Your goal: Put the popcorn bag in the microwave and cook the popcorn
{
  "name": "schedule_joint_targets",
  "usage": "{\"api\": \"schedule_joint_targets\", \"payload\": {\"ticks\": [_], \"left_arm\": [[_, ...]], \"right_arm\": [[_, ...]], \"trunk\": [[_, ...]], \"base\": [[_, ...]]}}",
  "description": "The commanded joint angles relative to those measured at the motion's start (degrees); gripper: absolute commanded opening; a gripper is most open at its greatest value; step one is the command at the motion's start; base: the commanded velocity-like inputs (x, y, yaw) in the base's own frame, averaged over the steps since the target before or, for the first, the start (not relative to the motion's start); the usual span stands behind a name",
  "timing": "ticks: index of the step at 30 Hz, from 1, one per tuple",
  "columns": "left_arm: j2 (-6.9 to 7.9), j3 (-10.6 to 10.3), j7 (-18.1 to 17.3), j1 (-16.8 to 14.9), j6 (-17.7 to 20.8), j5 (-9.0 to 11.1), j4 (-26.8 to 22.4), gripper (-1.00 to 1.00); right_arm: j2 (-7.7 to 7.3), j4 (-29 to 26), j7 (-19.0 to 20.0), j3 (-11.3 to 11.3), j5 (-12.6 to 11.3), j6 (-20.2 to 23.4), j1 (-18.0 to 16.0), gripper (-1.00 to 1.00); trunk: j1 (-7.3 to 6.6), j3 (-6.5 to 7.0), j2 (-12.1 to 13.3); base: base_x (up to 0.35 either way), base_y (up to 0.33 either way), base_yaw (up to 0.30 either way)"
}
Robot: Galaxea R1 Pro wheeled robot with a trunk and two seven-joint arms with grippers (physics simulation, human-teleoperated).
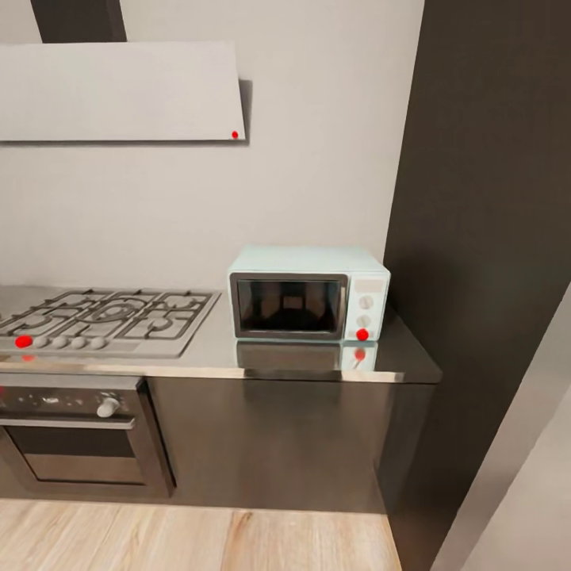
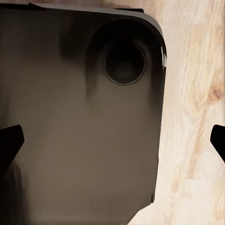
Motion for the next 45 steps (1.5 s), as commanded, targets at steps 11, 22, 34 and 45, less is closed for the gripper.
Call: {"api": "schedule_joint_targets", "payload": {"ticks": [11, 22, 34, 45], "left_arm": [[-0.41, 0.10, 0.35, -0.01, -0.18, 0.72, -0.29, 1.00], [-0.45, 0.09, 0.49, -0.01, -0.20, 0.72, -0.10, 1.00], [-0.45, 0.10, 0.48, -0.01, -0.20, 0.72, -0.10, 1.00], [-0.45, 0.10, 0.46, -0.01, -0.20, 0.72, -0.10, 1.00]], "right_arm": [[0.00, 0.03, 0.08, 0.11, 0.01, -0.15, -0.02, 1.00], [0.00, 0.06, 0.08, 0.12, 0.10, -0.15, -0.02, 1.00], [0.00, 0.04, 0.08, 0.12, 0.01, -0.15, -0.02, 1.00], [0.00, 0.03, 0.08, 0.12, 0.01, -0.15, -0.02, 1.00]], "trunk": [[0.02, -0.05, -0.02], [-1.74, 1.39, 3.19], [-4.37, 3.54, 8.00], [-6.79, 5.52, 12.41]], "base": [[0.020, 0.000, 0.000], [0.000, 0.000, 0.000], [0.000, 0.000, 0.000], [0.000, 0.000, 0.000]]}}
